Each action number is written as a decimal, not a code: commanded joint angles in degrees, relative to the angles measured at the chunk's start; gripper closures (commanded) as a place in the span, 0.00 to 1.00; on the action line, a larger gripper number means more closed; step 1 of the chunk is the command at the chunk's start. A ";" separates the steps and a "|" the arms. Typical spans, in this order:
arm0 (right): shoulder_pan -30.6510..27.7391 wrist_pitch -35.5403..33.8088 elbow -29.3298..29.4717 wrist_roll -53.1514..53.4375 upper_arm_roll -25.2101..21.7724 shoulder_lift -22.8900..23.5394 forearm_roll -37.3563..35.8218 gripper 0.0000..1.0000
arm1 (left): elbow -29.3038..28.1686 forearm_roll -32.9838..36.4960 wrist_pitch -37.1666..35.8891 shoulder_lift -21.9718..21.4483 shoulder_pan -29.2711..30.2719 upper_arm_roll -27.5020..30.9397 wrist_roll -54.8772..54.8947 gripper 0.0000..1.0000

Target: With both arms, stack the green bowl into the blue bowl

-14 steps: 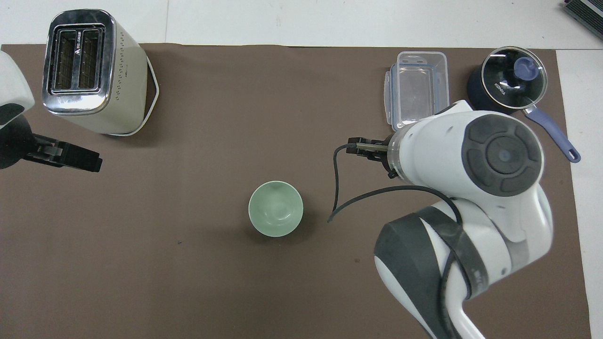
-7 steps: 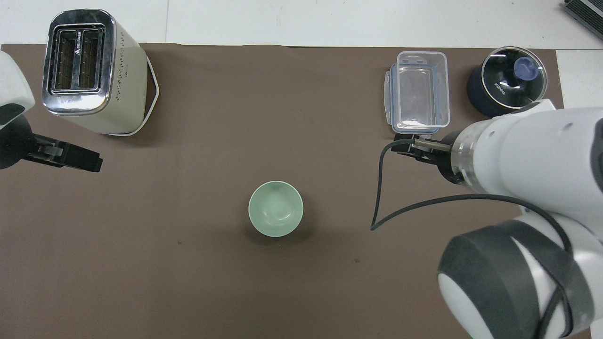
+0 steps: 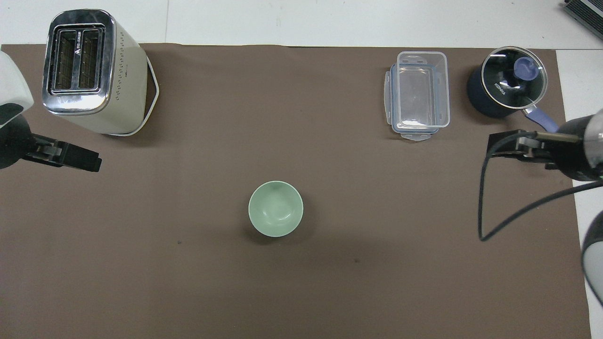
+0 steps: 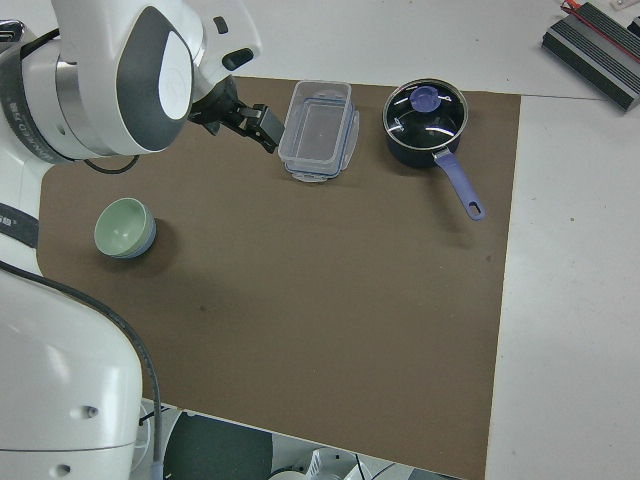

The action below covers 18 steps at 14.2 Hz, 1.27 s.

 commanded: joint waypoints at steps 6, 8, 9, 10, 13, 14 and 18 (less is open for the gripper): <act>-1.92 -7.91 -0.07 -16.28 -5.24 -1.83 1.52 0.00 | -0.62 0.57 -0.53 -0.78 1.59 -0.32 0.23 0.00; -2.97 -8.71 -0.16 -16.29 -5.68 -1.30 1.95 0.00 | -0.35 0.66 -1.14 -0.34 1.77 -0.14 0.23 0.00; -4.63 -8.62 -0.07 -16.29 -6.21 -1.04 3.87 0.00 | 0.08 0.83 -1.24 -0.16 1.86 -0.14 0.23 0.00; -6.30 -8.54 -0.07 -16.37 -6.30 -0.78 5.02 0.00 | 0.09 0.84 -1.24 -0.25 1.95 -0.23 0.23 0.00; -6.58 -7.05 0.28 -16.64 -6.21 0.10 4.16 0.00 | 0.09 1.10 -1.24 -0.51 1.95 -0.32 0.23 0.00; -6.49 -6.61 0.37 -16.64 -6.21 0.28 3.89 0.00 | 0.09 1.10 -1.24 -0.60 2.03 -0.32 0.32 0.00; -5.62 -4.58 -1.12 -17.08 -5.42 -0.42 3.28 0.00 | 0.09 1.10 -1.24 -0.60 2.04 -0.32 0.32 0.00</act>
